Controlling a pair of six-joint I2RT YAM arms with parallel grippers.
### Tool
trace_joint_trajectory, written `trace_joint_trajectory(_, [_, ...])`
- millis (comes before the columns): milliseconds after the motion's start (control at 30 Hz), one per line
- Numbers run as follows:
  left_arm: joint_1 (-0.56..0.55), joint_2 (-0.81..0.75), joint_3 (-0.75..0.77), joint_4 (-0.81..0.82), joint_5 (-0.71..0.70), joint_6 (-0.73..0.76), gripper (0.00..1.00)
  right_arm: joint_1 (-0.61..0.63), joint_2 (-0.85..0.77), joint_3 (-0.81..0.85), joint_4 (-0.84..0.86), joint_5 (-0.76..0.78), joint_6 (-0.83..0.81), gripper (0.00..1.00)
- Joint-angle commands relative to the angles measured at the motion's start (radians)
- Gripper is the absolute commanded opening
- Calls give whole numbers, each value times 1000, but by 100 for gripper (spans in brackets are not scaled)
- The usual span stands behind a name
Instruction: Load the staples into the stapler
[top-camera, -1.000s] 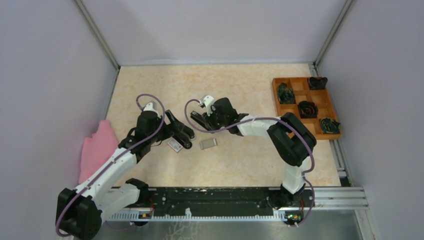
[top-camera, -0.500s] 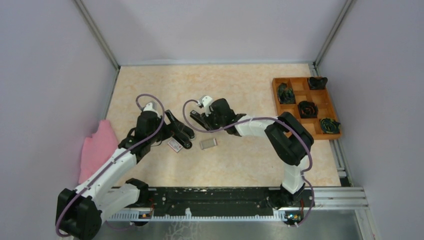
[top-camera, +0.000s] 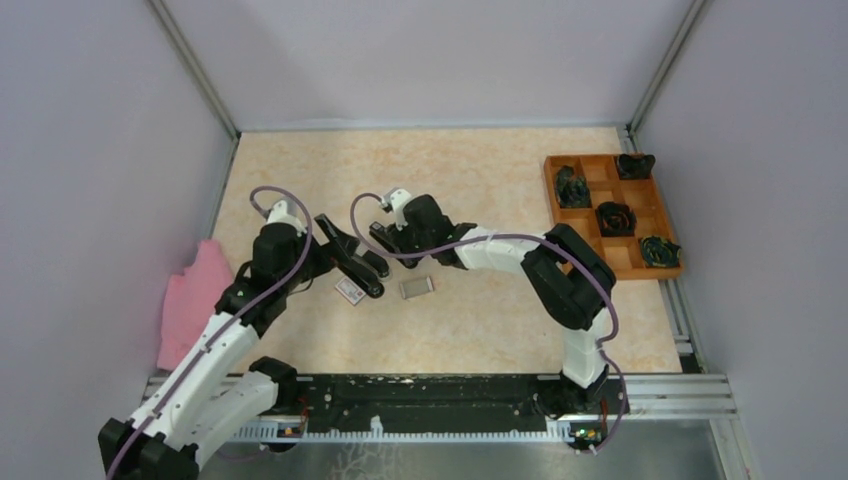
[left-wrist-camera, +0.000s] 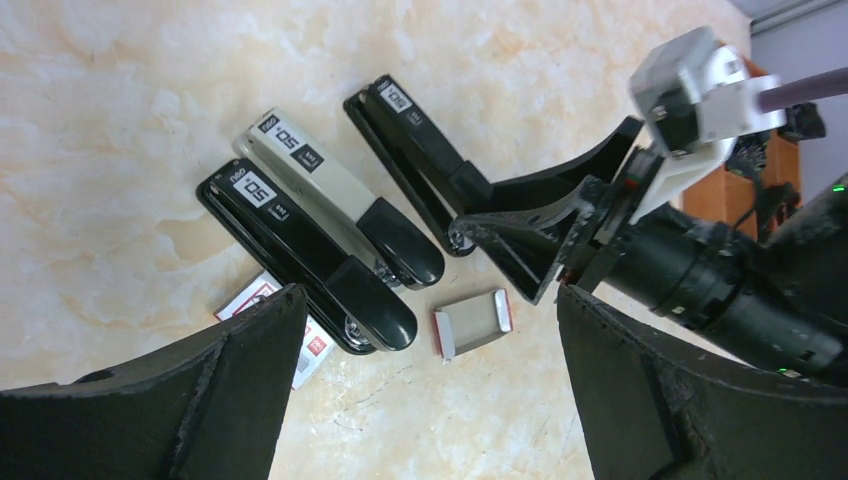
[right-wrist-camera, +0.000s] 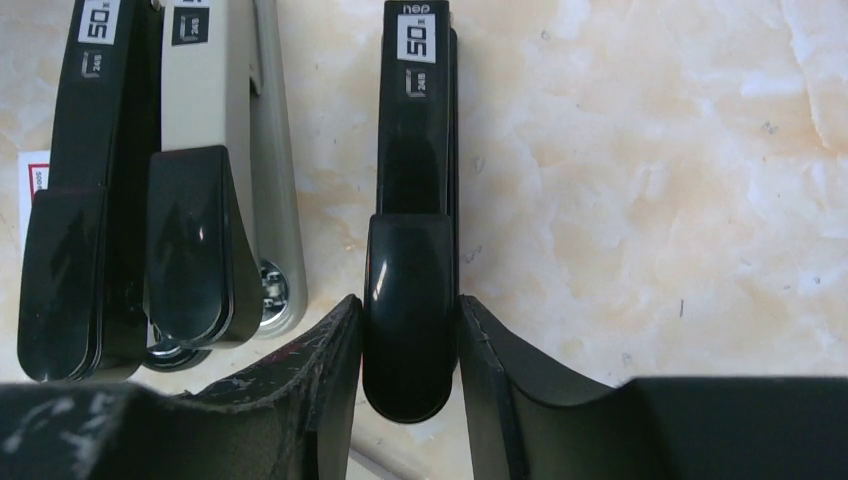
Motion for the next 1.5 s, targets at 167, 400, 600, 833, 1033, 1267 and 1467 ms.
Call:
trace_joint_trajectory(167, [8, -165, 111, -147, -60, 76, 99, -9, -325, -56, -63, 185, 97, 53])
trace_joint_trajectory(400, [7, -287, 188, -244, -95, 173, 99, -119, -684, -222, -195, 359, 173, 69])
trace_joint_trajectory(600, [8, -406, 208, -335, -200, 207, 99, -166, -991, -312, -341, 568, 191, 77])
trace_joint_trajectory(833, [7, -533, 188, -391, -268, 217, 99, -168, -1300, -417, -450, 748, 200, 85])
trace_joint_trajectory(1033, [6, -603, 114, -378, -280, 199, 99, -169, -1522, -532, -420, 788, 174, 99])
trace_joint_trajectory(1267, [7, -594, 89, -346, -282, 206, 99, -168, -1622, -602, -382, 766, 134, 99])
trace_joint_trajectory(1467, [7, -588, 87, -343, -289, 207, 99, -168, -1614, -607, -393, 746, 122, 99])
